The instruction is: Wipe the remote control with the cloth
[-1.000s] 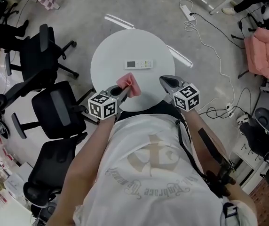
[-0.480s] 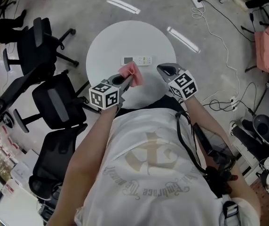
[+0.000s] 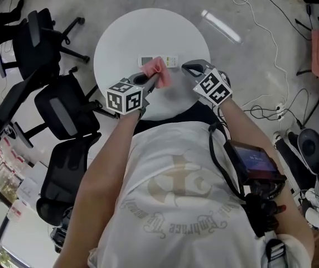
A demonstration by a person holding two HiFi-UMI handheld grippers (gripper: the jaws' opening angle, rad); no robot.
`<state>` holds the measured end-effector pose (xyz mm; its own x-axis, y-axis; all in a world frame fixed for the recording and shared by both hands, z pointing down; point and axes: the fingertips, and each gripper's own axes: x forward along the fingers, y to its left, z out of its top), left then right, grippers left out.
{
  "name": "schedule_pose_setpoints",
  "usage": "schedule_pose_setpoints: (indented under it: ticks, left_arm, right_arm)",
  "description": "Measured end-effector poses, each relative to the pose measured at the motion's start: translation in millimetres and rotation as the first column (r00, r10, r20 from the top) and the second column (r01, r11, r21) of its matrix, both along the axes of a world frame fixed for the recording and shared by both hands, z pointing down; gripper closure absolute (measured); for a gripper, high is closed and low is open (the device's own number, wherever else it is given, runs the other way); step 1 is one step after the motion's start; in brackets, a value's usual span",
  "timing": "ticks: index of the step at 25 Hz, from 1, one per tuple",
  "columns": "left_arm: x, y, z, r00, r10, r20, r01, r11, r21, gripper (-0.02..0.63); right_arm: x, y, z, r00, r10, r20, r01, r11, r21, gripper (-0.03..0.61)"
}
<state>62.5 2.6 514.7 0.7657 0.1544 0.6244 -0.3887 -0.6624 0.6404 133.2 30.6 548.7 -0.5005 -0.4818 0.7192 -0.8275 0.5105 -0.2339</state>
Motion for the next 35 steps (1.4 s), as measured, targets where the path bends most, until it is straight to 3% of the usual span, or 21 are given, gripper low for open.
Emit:
schedule_pose_setpoints:
  ticks: [2,7,13,23,25,30,35]
  left_arm:
    - [4,-1,8,1.000,-0.003,0.014,0.003,1.000,-0.013,0.594]
    - [6,-5,11,0.999,-0.005,0.035,0.005,1.000,-0.022,0.594]
    - [19,-10,10,0.998,-0.007,0.069,0.009,1.000,-0.024,0.594]
    - [52,-7,32,0.990,0.041,0.135,-0.029,0.996,-0.088,0.594]
    - [58,-4,35,0.986,0.069,0.150,-0.056,0.994,-0.093,0.594]
    - [75,4,53,0.961,0.159,0.227,-0.131,0.982,-0.134,0.594]
    - [82,4,57,0.961,0.127,0.247,-0.091,0.984,-0.153,0.595]
  right_arm:
    - [5,-4,7,0.999,-0.032,-0.020,0.032,0.999,-0.002,0.564]
    - [1,-10,13,0.989,-0.126,-0.081,0.127,0.992,-0.004,0.414]
    - [-15,-14,19,0.941,-0.307,-0.139,0.314,0.949,0.034,0.313]
    - [-22,-22,30,0.908,-0.389,-0.158,0.402,0.914,0.059,0.336]
    - [-23,-22,30,0.909,-0.386,-0.160,0.400,0.914,0.065,0.367]
    - [-20,-27,37,0.907,-0.392,-0.152,0.403,0.914,0.052,0.370]
    - [-12,-24,38,0.907,-0.391,-0.160,0.401,0.916,0.034,0.374]
